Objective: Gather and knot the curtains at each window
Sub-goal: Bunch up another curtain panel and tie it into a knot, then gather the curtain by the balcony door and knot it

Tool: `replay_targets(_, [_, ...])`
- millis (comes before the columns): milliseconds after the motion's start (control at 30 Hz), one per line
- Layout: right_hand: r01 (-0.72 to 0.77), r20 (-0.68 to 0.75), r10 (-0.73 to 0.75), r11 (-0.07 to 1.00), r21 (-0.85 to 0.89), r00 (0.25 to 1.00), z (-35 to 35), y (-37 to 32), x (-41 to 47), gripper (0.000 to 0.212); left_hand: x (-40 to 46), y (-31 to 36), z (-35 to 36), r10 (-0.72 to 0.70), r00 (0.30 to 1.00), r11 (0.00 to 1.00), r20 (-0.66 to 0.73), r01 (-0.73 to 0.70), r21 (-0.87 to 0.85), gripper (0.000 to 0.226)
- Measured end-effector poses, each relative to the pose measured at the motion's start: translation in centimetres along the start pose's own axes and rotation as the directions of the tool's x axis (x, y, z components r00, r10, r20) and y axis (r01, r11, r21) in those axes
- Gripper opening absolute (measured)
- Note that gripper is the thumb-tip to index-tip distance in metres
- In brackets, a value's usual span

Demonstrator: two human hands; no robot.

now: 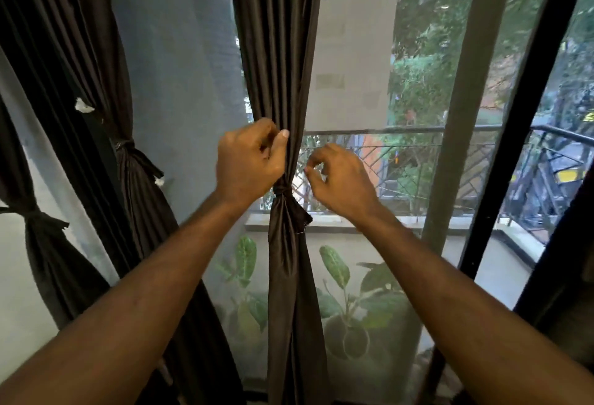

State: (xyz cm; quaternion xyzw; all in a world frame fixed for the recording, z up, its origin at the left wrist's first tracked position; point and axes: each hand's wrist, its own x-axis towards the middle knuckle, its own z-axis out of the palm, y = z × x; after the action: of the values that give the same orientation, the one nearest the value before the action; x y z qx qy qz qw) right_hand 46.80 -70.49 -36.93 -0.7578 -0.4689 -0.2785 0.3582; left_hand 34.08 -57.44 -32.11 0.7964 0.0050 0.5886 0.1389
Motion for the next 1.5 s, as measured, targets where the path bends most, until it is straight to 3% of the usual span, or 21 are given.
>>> replay_targets(133, [0.059, -0.022, -0.061, 0.993, -0.102, 0.998, -5.3, 1.6, 2.7, 0.016, 4.3, 2.8, 1.7, 0.112, 0.992, 0.981, 0.054, -0.119, 0.156, 0.028])
replay_targets(300, [0.019, -0.117, -0.037, 0.987, -0.157, 0.992, -12.8, 4.8, 4.2, 0.029, 9.1, 7.0, 5.1, 0.167, 0.984, 0.963, 0.067, -0.177, 0.203, 0.028])
replay_targets(633, [-0.087, -0.328, -0.038, 0.931, -0.355, 0.944, -29.5, 10.2, 4.9, 0.011, 17.8, 19.2, 13.9, 0.281, 0.945, 0.952, 0.167, -0.296, 0.074, 0.031])
replay_targets(933, [-0.238, -0.411, 0.004, 0.820, -0.520, 0.912, -39.4, 13.3, 6.0, 0.004, 23.3, 27.0, 19.6, 0.341, 0.928, 0.937, 0.151, -0.322, -0.138, 0.032])
replay_targets(1067, [-0.271, -0.455, -0.031, 0.765, -0.583, 0.890, -43.9, 15.1, 6.7, 0.005, 25.5, 30.5, 22.3, 0.286, 0.949, 0.944, 0.133, -0.256, -0.207, 0.034])
replay_targets(1200, [-0.340, -0.591, -0.042, 0.785, -0.519, 0.806, -49.6, 17.7, 8.6, 0.006, 28.6, 35.5, 24.3, 0.238, 0.964, 0.945, 0.121, -0.200, -0.258, 0.039])
replay_targets(1300, [-0.366, -0.715, -0.043, 0.837, -0.407, 0.698, -53.7, 18.7, 10.9, 0.010, 31.1, 39.6, 25.2, 0.172, 0.981, 0.960, 0.089, -0.147, -0.240, 0.045])
replay_targets(1500, [-0.296, -0.760, 0.062, 0.939, -0.176, 0.647, -60.2, 21.4, 14.6, 0.026, 35.0, 48.7, 27.5, 0.097, 0.995, 0.995, -0.022, -0.097, 0.010, 0.051])
